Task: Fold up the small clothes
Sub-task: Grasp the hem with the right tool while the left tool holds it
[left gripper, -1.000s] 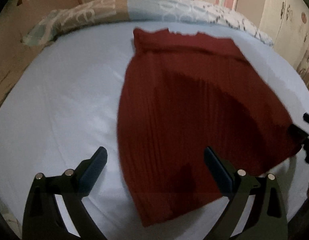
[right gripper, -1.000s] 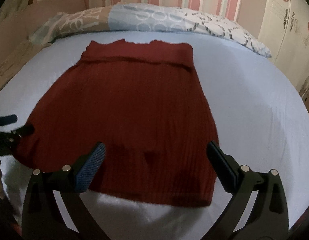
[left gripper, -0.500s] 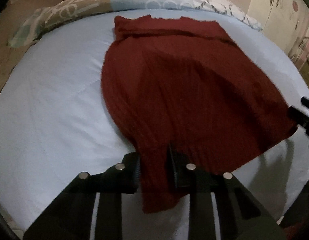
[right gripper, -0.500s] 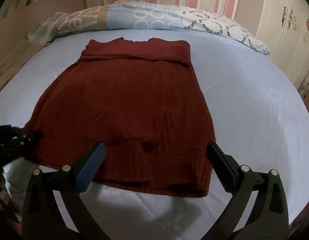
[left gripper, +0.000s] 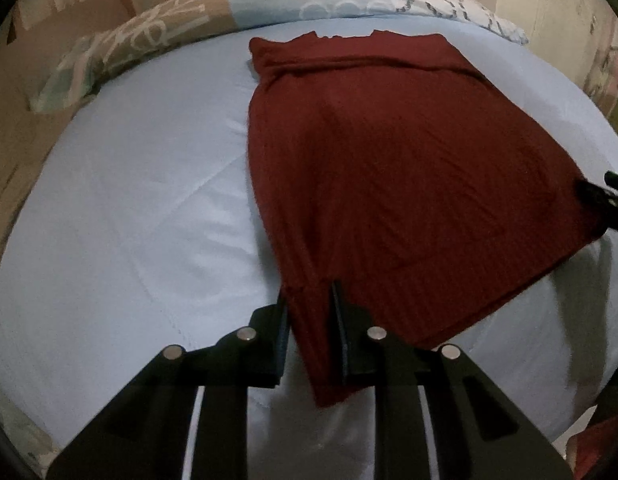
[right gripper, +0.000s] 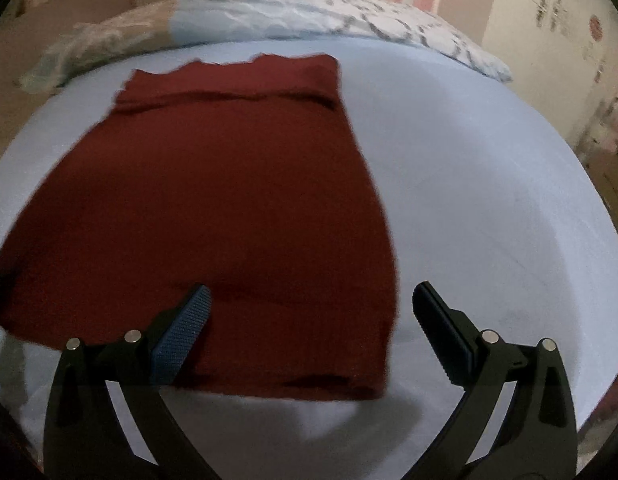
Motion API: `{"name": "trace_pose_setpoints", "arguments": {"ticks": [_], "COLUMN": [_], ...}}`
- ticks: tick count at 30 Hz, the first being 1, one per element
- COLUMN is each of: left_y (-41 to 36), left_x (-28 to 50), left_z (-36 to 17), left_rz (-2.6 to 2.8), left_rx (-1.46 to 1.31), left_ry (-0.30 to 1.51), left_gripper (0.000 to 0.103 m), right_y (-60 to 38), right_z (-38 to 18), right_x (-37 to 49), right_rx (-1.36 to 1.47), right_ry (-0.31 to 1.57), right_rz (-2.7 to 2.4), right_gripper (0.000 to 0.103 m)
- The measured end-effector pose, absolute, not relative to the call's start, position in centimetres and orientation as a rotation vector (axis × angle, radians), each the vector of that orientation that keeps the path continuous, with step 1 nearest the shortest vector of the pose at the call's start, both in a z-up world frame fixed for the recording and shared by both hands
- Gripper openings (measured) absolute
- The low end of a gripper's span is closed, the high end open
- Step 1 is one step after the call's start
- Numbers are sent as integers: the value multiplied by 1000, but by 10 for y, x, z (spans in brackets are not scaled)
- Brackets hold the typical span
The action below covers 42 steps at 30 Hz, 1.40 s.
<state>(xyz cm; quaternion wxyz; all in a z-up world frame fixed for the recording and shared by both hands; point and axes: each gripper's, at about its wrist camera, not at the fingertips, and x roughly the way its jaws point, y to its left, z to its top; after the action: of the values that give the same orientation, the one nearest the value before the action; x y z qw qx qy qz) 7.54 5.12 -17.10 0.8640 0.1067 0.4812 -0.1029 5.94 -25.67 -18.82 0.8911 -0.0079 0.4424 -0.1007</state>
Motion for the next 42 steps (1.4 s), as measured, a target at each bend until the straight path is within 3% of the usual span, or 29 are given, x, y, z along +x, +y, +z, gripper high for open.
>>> {"name": "trace_pose_setpoints", "arguments": {"ticks": [7, 10, 11, 12, 13, 14, 20, 23, 25, 28, 29, 31, 33, 34, 38, 42], "left_y": [50, 49, 48, 48, 47, 46, 48, 48, 48, 48, 49, 51, 59, 59, 72, 71], "left_x": [79, 80, 79, 79, 79, 79, 78, 78, 77, 75, 74, 73, 70, 68, 72, 89], "left_z": [-173, -175, -176, -176, -176, -177, -177, -177, -177, -178, -178, -177, -170, -168, -163, -182], "left_rz": [-201, -194, -192, -190, -189, -187, -186, -187, -186, -191, -188, -179, -180, -178, -150, -199], "left_rx": [216, 224, 227, 231, 233, 237, 243, 242, 243, 249, 251, 242, 204, 193, 121, 14], "left_ry": [1021, 1020, 1021, 1021, 1021, 1022, 1017, 1017, 1016, 1011, 1009, 1002, 981, 970, 961, 1066], "left_gripper": [24, 27, 27, 27, 27, 28, 30, 37, 45, 48, 52, 72, 86, 92, 101, 101], "right_y": [-290, -292, -290, -287, -284, -280, -272, -286, -295, -303, -302, -302, -301, -302, -300, -300], "right_z": [-215, -218, -216, -214, -212, -209, -179, -181, -193, -210, -212, -211, -205, -202, -191, -198], "right_x": [73, 72, 72, 73, 74, 74, 53, 47, 45, 44, 44, 38, 29, 23, 10, 20], "right_rx": [140, 211, 213, 212, 215, 220, 146, 171, 179, 190, 168, 128, 114, 104, 37, 41], "right_ry": [1059, 1081, 1081, 1079, 1080, 1078, 993, 1012, 1043, 1068, 1060, 1025, 999, 980, 910, 942], "right_rz": [-234, -185, -168, -150, -116, -87, -79, -96, -108, -101, -106, -93, -66, -66, -100, -137], "right_gripper": [98, 78, 62, 38, 26, 21, 18, 18, 18, 20, 25, 42, 80, 85, 100, 100]}}
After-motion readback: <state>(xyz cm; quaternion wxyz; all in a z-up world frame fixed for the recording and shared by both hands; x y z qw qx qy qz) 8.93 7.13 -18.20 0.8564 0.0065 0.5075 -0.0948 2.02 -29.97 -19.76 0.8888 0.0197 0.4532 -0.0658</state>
